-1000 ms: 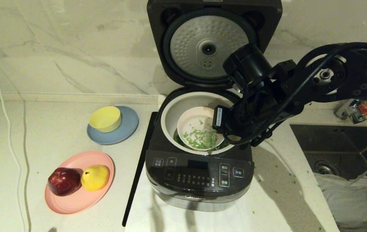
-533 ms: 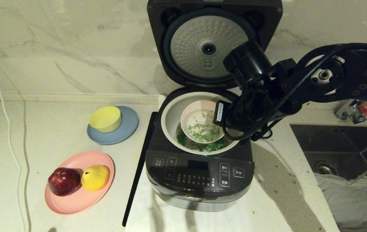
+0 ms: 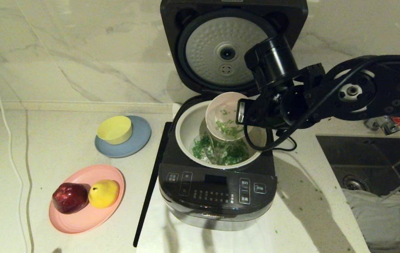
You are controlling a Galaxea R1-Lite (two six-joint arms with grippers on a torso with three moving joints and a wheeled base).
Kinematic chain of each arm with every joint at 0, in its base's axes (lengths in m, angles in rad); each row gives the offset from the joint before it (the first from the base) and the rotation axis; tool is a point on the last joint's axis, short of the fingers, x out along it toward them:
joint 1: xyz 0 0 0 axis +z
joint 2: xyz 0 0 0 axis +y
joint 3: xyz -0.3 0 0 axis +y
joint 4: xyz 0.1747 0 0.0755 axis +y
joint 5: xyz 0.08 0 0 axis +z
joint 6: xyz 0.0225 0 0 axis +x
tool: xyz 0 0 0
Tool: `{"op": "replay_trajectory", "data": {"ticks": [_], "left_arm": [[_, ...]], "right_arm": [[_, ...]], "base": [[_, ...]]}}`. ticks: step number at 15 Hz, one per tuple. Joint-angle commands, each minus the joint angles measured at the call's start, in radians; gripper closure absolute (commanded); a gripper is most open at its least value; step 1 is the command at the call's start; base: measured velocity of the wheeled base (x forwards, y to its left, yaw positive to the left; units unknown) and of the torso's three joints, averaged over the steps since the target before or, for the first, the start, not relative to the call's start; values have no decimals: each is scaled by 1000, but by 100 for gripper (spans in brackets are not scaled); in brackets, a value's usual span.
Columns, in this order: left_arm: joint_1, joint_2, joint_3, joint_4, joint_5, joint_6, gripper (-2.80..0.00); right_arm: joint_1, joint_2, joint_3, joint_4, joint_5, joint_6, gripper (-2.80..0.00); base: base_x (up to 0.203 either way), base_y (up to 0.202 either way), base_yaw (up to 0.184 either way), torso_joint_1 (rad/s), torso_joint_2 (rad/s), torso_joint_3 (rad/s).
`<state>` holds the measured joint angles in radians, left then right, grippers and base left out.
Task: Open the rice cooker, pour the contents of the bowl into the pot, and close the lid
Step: Pour the water from the bowl into the rice cooker
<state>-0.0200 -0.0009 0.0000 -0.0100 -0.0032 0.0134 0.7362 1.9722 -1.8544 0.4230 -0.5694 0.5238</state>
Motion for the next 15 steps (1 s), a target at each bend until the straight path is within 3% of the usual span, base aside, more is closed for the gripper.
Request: {"op": "replay_trajectory", "data": {"ticks": [1,8,13,15], "left_arm": [[0,-1,8,-1,0,0,0],[0,-1,8,-1,0,0,0],[0,-1,8,-1,0,0,0],[0,-1,8,-1,0,0,0]], "right_arm": [[16,-14,104,-149,-45,-91,0],[34,-42,510,-1064,-179,-601,0],[53,40,651,-1719,-211,-988,0],[54,96,681,-1908,-201,-1112,0]], "base": [[0,0,0,0,0,0],[0,0,0,0,0,0],[0,0,0,0,0,0],[0,0,0,0,0,0]]}}
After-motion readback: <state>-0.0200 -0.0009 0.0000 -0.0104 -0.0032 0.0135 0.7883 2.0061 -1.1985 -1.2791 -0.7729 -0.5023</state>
